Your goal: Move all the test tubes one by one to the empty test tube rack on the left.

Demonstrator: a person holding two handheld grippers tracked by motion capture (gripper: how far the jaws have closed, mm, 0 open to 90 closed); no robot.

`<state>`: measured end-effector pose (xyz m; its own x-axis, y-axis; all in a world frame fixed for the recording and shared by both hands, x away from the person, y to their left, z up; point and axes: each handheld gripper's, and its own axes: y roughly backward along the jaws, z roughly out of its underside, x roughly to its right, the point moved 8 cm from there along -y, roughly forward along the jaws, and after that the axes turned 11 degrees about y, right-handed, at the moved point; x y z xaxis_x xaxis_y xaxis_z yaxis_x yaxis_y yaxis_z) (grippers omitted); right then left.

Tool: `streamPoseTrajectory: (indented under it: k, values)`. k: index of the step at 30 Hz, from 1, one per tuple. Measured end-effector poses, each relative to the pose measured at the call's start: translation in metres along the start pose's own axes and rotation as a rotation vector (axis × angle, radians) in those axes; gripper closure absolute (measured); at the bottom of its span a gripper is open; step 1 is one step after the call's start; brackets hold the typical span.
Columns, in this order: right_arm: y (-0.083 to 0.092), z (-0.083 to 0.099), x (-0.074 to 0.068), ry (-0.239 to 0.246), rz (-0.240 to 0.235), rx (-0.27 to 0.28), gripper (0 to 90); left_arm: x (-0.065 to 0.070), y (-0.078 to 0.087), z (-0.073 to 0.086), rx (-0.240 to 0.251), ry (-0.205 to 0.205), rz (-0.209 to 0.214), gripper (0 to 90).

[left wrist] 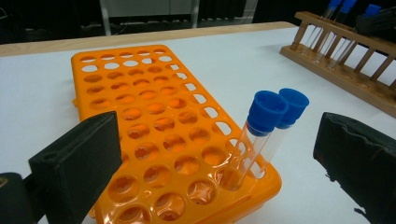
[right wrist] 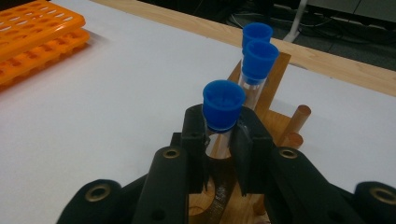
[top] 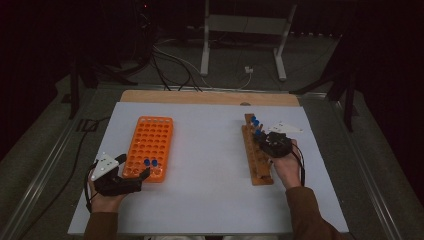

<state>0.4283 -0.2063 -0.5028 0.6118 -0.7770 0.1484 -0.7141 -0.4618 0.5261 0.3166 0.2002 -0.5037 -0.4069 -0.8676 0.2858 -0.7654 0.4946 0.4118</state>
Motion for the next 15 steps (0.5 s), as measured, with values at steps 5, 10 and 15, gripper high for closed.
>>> streamPoseTrajectory:
  k: [5, 10, 15]
  values:
    - [0.0, 0.0001, 0.0007, -0.004, 0.004, -0.001, 76.4, -0.0001, -0.0005, 0.0004, 0.0, -0.001, -0.001, 1.3]
    - [0.0018, -0.0025, 0.0001, 0.001, 0.005, 0.01, 76.5, 0.0005, -0.0007, 0.0005, 0.001, -0.004, 0.002, 1.0]
    - [0.005, -0.0056, 0.0, 0.004, 0.007, 0.016, 76.5, 0.0007, -0.0009, 0.0006, 0.001, -0.005, 0.001, 0.9]
